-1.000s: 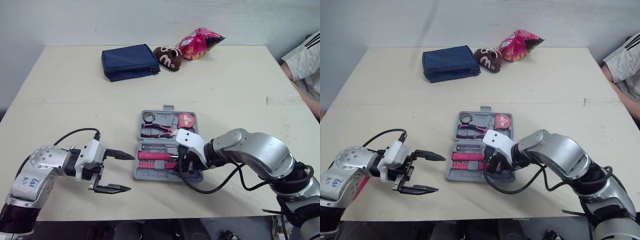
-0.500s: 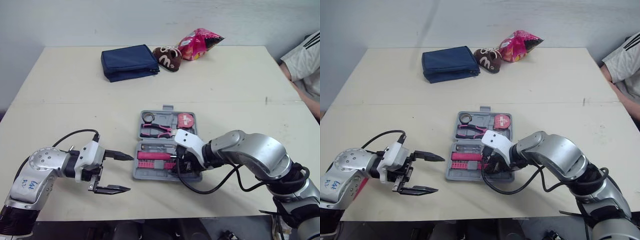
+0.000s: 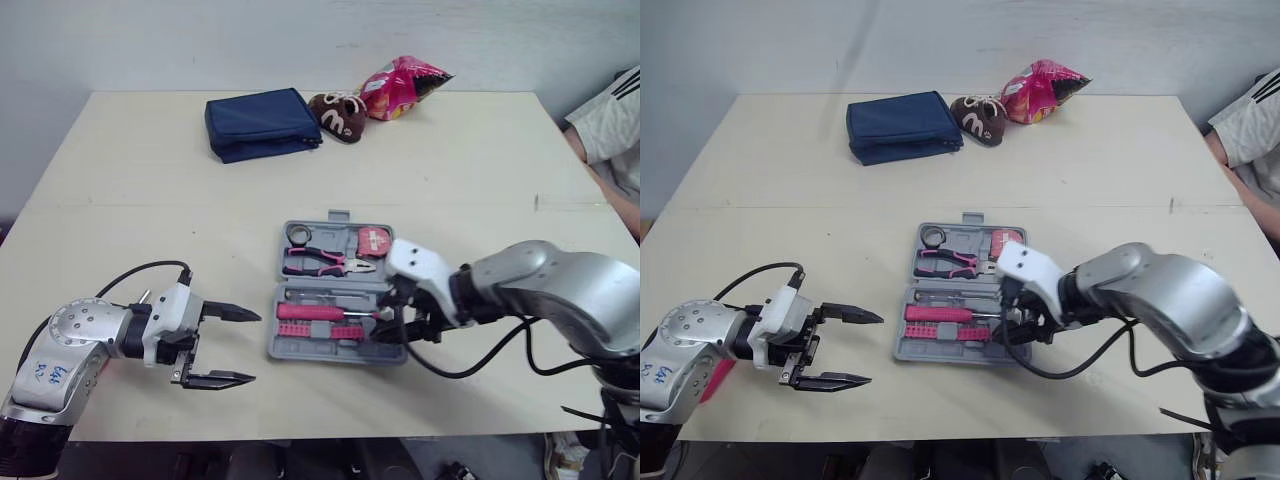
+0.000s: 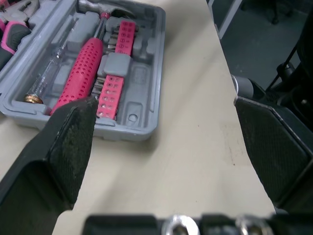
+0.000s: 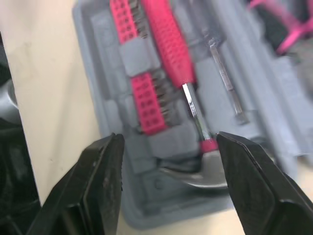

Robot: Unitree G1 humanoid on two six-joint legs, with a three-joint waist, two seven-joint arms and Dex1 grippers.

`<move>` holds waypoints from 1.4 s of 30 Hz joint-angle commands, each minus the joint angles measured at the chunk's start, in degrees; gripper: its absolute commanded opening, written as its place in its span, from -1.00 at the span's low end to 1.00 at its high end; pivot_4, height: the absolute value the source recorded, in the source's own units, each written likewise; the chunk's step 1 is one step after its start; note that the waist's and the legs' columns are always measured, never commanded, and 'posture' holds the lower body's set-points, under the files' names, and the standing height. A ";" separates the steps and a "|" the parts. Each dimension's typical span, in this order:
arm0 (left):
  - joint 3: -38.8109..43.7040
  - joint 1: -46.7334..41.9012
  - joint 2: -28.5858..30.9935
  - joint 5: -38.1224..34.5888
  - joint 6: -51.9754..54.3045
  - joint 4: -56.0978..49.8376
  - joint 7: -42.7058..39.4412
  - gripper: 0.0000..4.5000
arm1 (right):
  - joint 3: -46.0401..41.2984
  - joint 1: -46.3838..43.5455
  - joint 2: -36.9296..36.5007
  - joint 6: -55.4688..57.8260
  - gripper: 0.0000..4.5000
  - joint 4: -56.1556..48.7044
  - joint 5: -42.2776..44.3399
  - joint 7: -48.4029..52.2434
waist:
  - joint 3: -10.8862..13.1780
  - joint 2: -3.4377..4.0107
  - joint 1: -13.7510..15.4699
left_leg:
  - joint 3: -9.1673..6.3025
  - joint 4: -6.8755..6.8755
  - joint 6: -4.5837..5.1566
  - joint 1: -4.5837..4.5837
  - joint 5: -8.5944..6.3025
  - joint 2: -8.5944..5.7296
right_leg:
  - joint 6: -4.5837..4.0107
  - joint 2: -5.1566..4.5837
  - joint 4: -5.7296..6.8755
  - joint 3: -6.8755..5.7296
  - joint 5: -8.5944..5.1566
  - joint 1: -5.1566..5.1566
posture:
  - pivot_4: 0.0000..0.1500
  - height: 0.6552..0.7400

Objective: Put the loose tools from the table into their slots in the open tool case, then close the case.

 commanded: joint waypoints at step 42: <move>0.90 -4.12 1.39 0.07 0.05 0.90 0.96 1.00 | 9.17 19.76 10.69 -72.26 -0.97 27.39 -37.02 14.05 | -0.10 -0.20 0.19 | -0.05 0.01 0.04 1.29 0.00 -0.06 | 0.11 0.03 -0.20 -0.10 0.10 1.45 | 1.00 1.00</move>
